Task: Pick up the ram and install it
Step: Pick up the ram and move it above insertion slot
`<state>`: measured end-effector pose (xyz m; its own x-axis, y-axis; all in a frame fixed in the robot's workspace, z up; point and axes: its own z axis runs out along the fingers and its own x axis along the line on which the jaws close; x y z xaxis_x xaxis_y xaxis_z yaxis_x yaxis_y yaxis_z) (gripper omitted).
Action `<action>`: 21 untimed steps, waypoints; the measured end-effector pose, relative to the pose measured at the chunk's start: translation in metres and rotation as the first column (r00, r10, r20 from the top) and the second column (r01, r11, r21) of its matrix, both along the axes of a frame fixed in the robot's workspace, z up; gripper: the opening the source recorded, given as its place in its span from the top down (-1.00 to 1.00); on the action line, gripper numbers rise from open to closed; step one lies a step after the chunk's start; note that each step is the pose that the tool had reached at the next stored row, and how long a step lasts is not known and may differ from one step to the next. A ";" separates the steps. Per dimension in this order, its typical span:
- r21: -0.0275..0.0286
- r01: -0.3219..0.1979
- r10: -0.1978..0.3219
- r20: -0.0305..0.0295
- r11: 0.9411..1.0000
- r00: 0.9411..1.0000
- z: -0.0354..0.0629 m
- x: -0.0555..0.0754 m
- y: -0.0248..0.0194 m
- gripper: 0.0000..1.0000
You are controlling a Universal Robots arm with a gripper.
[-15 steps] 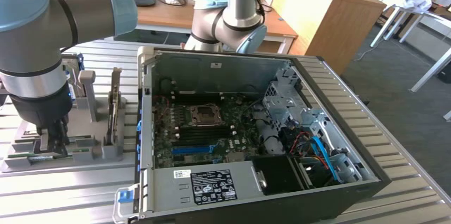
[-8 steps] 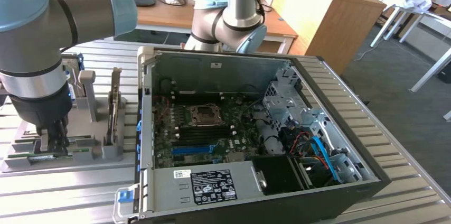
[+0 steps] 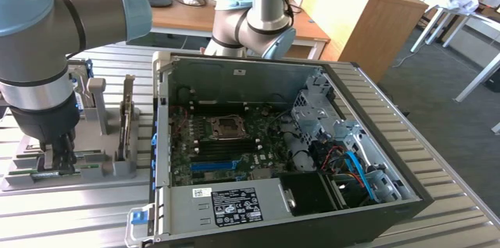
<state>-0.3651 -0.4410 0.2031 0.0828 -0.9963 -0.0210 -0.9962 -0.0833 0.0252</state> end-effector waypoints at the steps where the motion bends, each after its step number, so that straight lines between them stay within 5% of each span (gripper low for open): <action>1: 0.000 0.000 0.000 0.000 1.000 1.000 0.0000 0.000 0.0000 0.45; 5: 0.000 0.000 0.000 0.000 1.000 1.000 0.0000 0.000 0.0000 0.48; 6: 0.000 0.000 0.000 0.000 1.000 1.000 0.0000 0.000 0.0000 0.62; 21: 0.000 0.000 0.000 0.000 1.000 1.000 -0.0003 0.000 0.0000 0.62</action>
